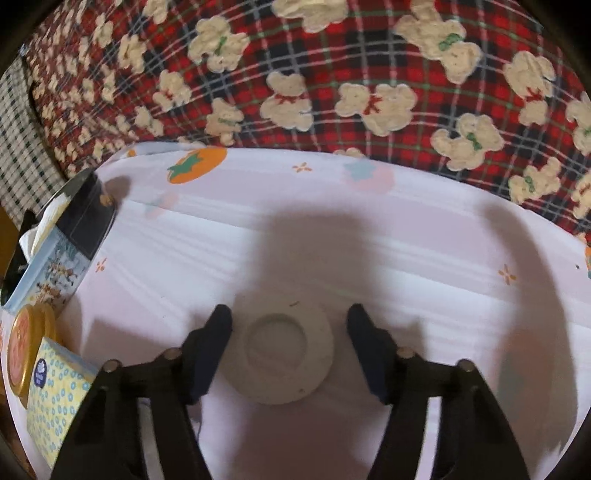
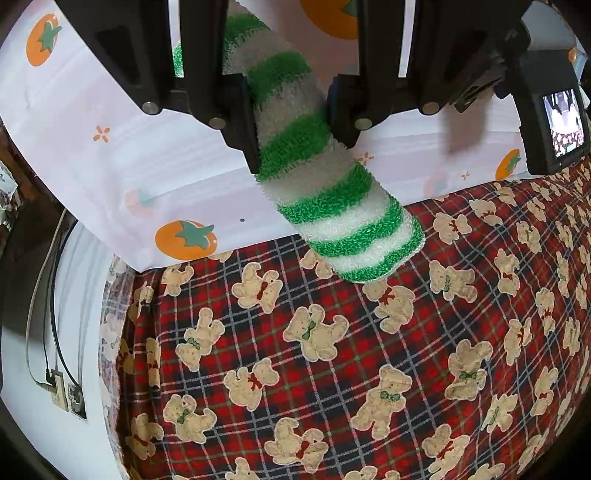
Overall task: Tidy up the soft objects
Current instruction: 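Grasp the white ring with the left tool while the right tool holds the sock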
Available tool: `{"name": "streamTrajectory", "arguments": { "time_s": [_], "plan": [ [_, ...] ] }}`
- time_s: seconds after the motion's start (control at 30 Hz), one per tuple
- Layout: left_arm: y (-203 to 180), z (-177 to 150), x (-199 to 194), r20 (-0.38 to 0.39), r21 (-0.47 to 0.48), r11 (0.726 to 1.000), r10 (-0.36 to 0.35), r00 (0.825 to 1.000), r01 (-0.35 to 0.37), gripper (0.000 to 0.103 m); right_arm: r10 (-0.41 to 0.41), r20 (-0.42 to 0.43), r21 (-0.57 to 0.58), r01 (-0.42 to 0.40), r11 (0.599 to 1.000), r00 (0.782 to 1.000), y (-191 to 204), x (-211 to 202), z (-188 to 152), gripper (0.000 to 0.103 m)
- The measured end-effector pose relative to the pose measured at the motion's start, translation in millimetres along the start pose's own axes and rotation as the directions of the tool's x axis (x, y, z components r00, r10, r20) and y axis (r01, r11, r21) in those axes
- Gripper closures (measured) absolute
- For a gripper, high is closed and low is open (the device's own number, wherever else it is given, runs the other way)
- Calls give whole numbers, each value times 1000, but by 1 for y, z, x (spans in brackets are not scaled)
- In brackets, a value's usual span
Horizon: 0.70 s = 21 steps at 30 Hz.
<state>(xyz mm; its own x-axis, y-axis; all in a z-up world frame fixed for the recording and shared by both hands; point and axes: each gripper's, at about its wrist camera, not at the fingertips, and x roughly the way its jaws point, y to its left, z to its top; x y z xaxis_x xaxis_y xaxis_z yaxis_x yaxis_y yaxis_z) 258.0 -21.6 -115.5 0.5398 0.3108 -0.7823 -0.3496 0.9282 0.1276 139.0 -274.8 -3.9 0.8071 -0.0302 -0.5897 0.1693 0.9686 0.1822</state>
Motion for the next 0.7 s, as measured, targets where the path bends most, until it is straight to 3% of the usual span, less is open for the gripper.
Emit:
{"name": "streamTrajectory", "arguments": {
  "time_s": [0.23,0.27,0.33,0.57,0.67,0.7],
  "plan": [
    [-8,-5,-28,41,56,997,-48,998,46,60,0,7,5,0,1000,1000,-1,-2,1,70],
    [-15,-6,-40,47,72,996,-64,997,61,89,-3,5,2,3,1000,1000,-1,-1,1,70],
    [-18,-8,-46,22,80,985,-155,988,152,89,-10,6,-1,10,1000,1000,-1,-1,1,70],
    [-26,-26,-96,34,132,981,-147,989,141,85,-42,13,-10,42,999,999,-2,2,-1,70],
    [-25,-36,-121,49,147,985,-94,994,86,82,-45,4,-4,45,999,999,-4,5,-1,70],
    [-30,-38,-121,57,163,984,-78,995,68,73,-46,4,-5,46,999,999,-3,5,-1,70]
  ]
}}
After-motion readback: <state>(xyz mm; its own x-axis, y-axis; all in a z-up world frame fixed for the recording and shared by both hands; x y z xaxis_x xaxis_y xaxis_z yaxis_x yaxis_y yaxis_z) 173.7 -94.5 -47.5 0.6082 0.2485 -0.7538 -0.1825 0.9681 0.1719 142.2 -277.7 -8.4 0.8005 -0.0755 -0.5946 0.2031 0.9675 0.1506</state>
